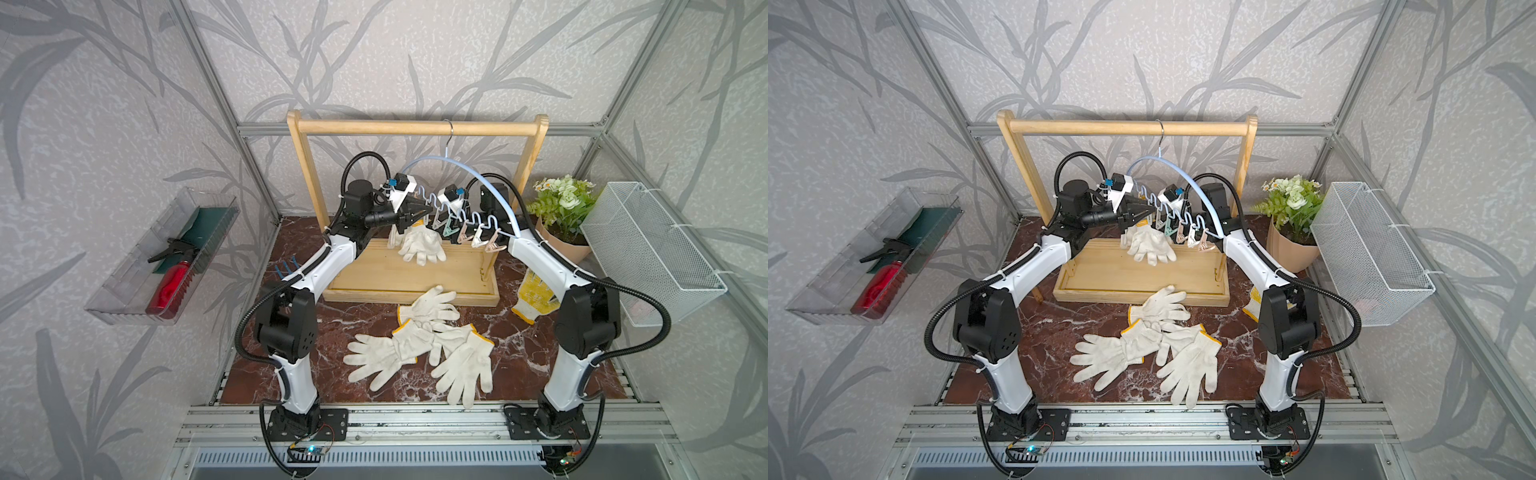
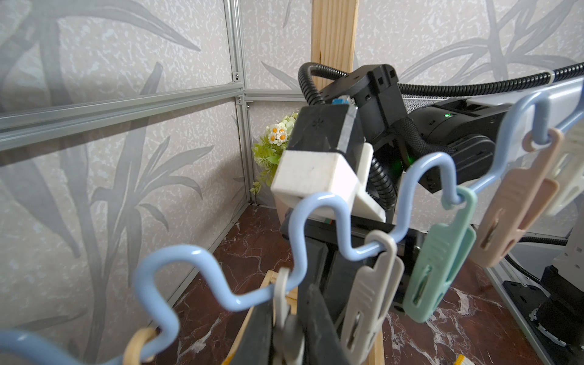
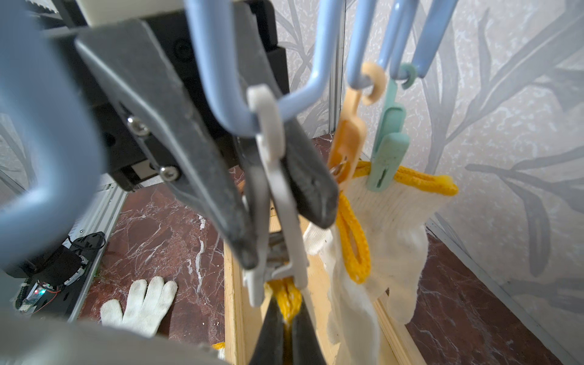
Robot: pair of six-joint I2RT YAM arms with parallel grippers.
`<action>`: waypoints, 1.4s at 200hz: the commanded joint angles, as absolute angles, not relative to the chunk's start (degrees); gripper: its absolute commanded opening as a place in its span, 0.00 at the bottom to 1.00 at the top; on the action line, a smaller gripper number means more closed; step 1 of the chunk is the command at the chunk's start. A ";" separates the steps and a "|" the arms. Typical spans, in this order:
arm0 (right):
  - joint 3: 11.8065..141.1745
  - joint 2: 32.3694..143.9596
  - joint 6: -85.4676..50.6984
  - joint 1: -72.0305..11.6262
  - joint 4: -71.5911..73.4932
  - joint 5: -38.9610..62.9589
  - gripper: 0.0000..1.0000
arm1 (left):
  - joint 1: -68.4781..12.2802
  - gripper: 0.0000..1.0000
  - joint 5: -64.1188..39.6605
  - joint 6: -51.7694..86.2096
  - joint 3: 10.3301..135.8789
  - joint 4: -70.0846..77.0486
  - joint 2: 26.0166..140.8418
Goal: Clip the gloves onto a hanger to dry
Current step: Clamp the glove onto the hanger.
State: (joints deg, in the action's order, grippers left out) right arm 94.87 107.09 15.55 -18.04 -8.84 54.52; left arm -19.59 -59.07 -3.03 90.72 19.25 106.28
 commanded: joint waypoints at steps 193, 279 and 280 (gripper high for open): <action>93.81 103.88 11.25 -16.71 -3.64 55.11 0.09 | -19.17 0.45 -58.68 -1.18 87.18 23.19 105.28; 76.56 96.40 6.09 -16.15 5.05 42.28 0.56 | -18.53 0.56 -47.77 -3.51 79.01 19.03 96.71; 76.12 96.14 6.03 -16.16 5.20 42.10 0.56 | -18.54 0.56 -47.40 -3.64 78.70 18.92 96.52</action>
